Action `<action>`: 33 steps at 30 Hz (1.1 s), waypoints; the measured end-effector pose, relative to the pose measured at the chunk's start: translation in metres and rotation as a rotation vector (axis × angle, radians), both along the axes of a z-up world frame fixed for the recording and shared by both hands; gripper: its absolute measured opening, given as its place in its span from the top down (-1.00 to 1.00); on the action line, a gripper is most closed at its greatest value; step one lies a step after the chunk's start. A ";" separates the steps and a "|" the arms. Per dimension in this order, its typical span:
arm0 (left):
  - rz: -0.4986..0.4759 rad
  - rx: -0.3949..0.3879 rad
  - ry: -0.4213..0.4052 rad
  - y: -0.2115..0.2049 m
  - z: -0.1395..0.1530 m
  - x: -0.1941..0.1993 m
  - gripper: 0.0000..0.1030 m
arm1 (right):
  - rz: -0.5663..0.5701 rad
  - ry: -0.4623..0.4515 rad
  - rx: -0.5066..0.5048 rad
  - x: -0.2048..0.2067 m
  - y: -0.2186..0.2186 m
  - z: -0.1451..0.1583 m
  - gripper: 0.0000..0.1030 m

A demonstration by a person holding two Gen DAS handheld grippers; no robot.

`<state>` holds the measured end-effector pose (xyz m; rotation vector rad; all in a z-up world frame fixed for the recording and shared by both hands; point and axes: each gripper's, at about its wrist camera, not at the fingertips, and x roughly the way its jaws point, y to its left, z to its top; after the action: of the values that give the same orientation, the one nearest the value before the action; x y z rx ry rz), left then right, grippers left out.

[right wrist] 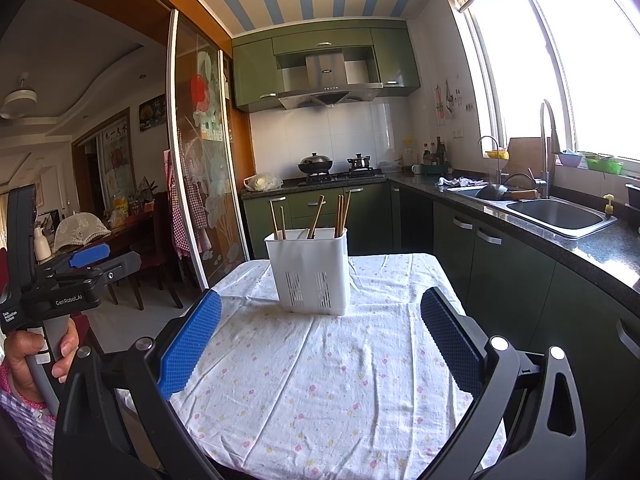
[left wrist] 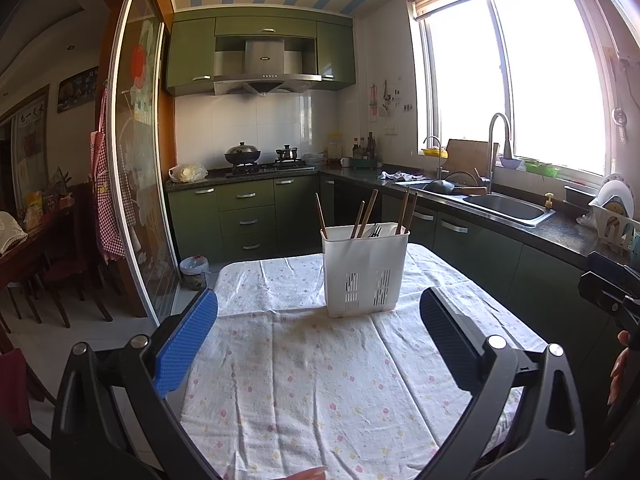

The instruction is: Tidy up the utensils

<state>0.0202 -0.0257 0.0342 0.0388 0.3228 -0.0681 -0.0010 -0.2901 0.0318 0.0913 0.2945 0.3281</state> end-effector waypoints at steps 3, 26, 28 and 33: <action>-0.001 0.001 0.001 0.000 0.001 0.000 -0.87 | -0.001 0.001 0.002 0.000 0.000 0.000 -0.91; -0.039 -0.044 0.040 0.013 0.001 0.009 -0.87 | -0.066 0.069 -0.052 0.016 0.010 -0.015 -0.91; -0.035 -0.046 0.042 0.013 0.001 0.010 -0.87 | -0.067 0.069 -0.052 0.016 0.010 -0.016 -0.91; -0.005 -0.032 -0.007 0.014 0.000 0.006 -0.87 | -0.068 0.069 -0.053 0.015 0.011 -0.017 -0.91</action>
<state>0.0259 -0.0116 0.0343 0.0081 0.3150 -0.0777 0.0141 -0.2789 0.0146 0.0608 0.3677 0.2500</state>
